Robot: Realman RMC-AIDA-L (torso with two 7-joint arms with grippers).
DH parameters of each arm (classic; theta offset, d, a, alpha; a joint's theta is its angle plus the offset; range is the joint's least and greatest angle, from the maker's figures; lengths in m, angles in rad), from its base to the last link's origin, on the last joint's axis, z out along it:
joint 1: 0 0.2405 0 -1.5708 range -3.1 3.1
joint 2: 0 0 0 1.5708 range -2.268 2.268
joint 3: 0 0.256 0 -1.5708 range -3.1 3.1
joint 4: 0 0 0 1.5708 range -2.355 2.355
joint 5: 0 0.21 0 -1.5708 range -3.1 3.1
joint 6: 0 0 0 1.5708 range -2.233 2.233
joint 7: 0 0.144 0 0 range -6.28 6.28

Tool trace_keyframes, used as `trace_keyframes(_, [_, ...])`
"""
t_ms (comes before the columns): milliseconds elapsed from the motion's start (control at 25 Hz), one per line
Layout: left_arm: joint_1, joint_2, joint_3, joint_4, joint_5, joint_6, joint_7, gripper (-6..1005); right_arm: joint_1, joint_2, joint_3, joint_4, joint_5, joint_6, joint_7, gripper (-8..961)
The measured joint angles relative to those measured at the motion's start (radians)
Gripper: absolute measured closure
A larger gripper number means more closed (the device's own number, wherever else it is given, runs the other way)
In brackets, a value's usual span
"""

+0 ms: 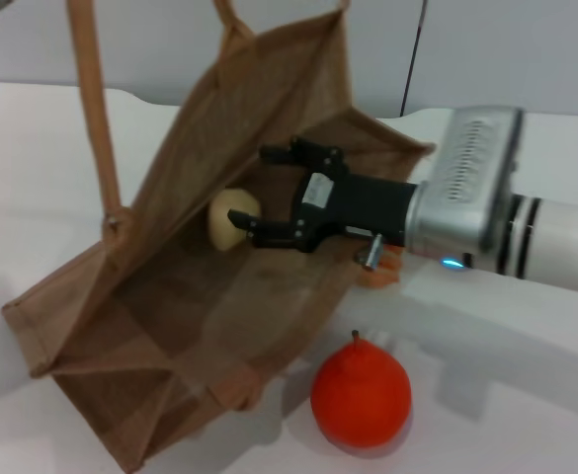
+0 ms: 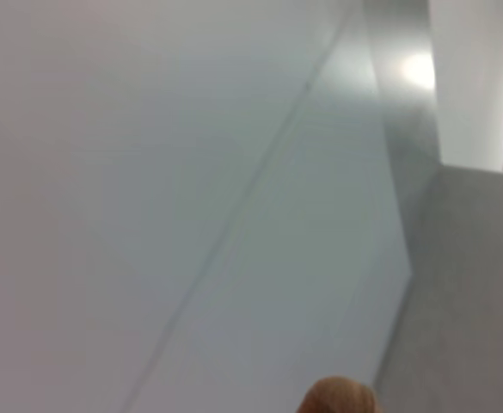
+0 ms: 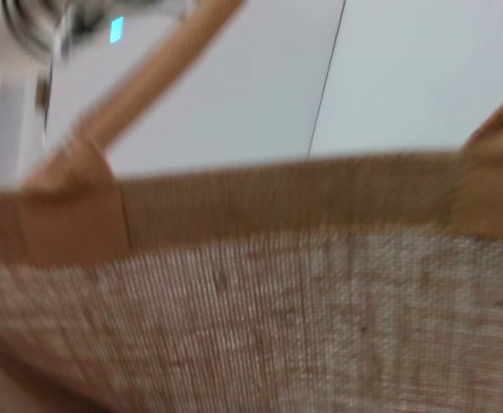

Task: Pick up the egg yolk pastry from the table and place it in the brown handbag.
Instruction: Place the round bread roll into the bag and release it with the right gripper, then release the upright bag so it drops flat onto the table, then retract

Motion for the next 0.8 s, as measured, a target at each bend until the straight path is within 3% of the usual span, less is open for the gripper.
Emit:
trace_keyframes(320, [0.019, 0.014, -0.118, -0.092, -0.001, 0.007, 0.070, 877, -0.133, -0.002, 0.078, -0.174, 0.000, -0.405, -0.001, 69])
trace_keyframes(480, [0.041, -0.004, -0.211, -0.121, -0.002, 0.040, 0.142, 877, -0.188, -0.002, 0.162, -0.219, 0.000, -0.519, -0.021, 69])
trace_keyframes(640, [0.049, -0.018, -0.228, -0.132, -0.002, 0.105, 0.234, 877, -0.246, 0.000, 0.229, -0.222, 0.001, -0.606, -0.100, 69])
trace_keyframes(800, [0.046, -0.046, -0.242, -0.134, -0.003, 0.201, 0.325, 846, -0.296, 0.005, 0.283, -0.210, 0.003, -0.693, -0.201, 70])
